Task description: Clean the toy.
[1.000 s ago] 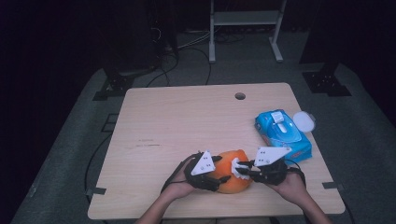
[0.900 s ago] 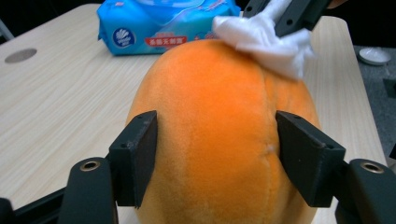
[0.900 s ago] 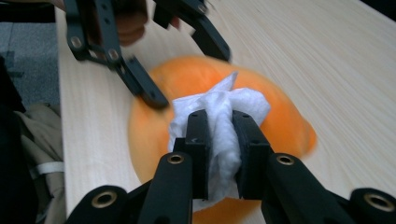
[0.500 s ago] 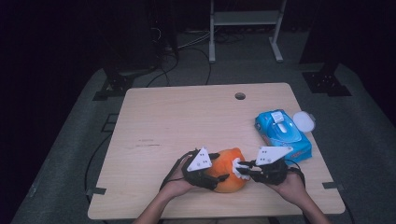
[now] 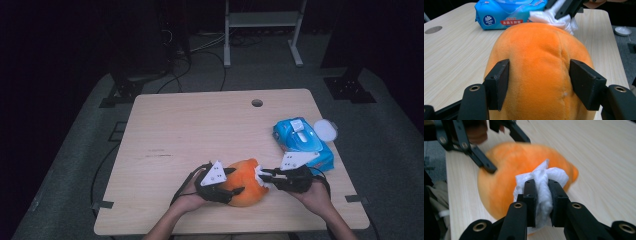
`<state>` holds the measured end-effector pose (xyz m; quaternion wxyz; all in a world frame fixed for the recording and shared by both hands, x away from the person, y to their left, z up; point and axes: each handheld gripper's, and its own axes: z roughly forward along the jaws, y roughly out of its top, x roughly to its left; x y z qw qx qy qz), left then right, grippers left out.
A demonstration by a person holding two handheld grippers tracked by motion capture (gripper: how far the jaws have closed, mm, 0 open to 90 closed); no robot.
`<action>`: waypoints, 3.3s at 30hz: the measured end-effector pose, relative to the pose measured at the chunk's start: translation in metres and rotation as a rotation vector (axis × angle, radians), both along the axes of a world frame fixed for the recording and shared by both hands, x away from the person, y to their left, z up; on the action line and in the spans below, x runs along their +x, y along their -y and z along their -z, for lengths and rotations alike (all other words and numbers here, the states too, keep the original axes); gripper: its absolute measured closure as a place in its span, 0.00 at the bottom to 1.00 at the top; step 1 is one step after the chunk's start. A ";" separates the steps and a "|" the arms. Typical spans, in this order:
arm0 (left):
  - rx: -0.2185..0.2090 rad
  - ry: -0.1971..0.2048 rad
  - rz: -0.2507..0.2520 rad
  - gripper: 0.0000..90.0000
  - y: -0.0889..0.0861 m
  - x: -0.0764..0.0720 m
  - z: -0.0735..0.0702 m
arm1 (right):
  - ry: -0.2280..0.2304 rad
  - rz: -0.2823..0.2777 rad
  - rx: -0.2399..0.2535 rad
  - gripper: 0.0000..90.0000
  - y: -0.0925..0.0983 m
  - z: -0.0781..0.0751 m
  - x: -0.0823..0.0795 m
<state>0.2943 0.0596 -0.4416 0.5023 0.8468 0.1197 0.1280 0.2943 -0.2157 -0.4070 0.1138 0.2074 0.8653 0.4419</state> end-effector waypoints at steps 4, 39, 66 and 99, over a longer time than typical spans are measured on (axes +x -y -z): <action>0.003 0.007 0.012 0.38 0.002 -0.003 0.000 | -0.005 -0.020 0.058 0.86 -0.004 -0.005 0.000; 0.001 0.007 0.047 0.36 0.009 -0.010 -0.001 | -0.045 0.051 0.114 0.85 0.007 0.005 0.013; -0.001 -0.044 0.031 0.31 0.012 -0.010 -0.004 | -0.032 0.053 0.089 0.85 0.012 0.005 0.005; -0.017 -0.052 -0.007 0.36 0.007 -0.004 -0.004 | -0.063 -0.007 0.094 0.85 0.009 0.004 0.002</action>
